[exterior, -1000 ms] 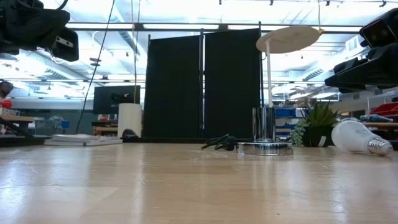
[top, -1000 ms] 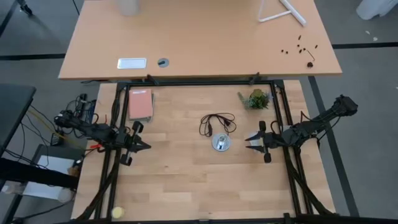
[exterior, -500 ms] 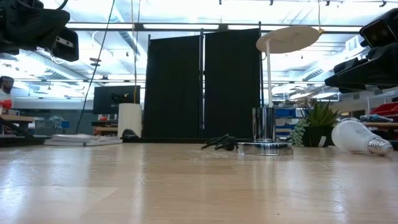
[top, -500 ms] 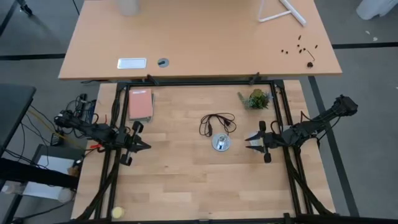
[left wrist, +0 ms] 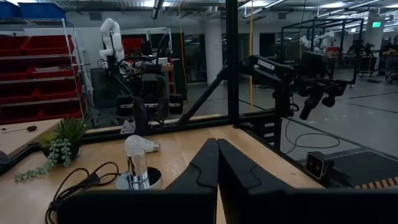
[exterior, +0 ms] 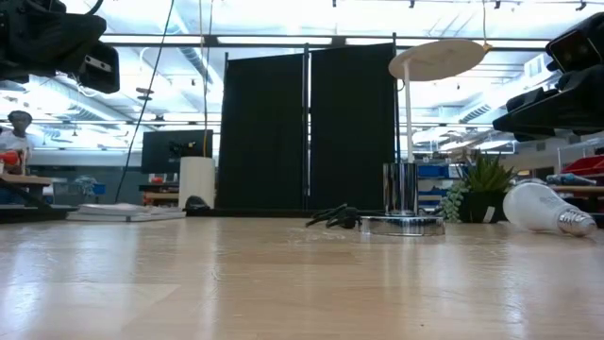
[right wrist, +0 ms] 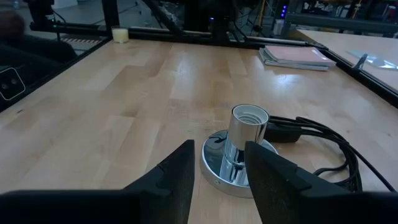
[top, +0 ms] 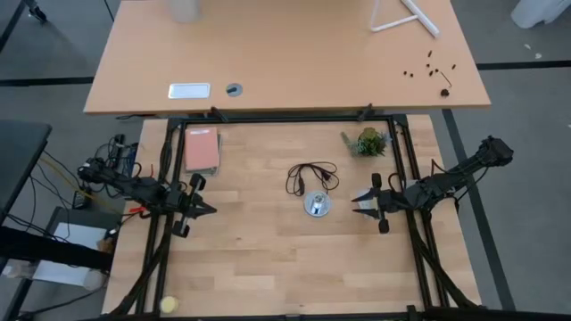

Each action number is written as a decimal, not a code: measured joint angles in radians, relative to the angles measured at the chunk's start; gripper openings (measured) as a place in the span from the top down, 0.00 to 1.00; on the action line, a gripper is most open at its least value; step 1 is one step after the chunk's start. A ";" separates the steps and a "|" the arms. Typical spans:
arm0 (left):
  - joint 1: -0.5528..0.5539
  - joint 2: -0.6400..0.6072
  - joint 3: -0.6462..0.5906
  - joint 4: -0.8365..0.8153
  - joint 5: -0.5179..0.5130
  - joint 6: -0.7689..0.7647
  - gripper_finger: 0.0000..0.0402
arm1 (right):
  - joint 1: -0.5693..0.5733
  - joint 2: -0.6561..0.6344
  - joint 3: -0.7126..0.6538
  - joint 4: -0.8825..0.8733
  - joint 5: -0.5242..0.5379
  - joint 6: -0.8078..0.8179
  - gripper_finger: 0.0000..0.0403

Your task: Screw lightbulb

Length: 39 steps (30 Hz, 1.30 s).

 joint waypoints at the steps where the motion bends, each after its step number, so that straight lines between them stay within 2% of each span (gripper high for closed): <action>1: 0.000 0.000 0.000 0.000 0.000 0.000 0.98 | 0.000 0.000 0.000 0.000 0.000 0.000 0.63; 24: 0.000 0.000 0.000 0.001 0.000 0.000 0.98 | 0.000 0.000 0.000 0.000 0.000 0.000 0.63; 39: 0.000 0.000 0.000 0.161 -0.011 0.007 0.98 | 0.000 0.000 0.000 0.000 0.000 0.000 0.63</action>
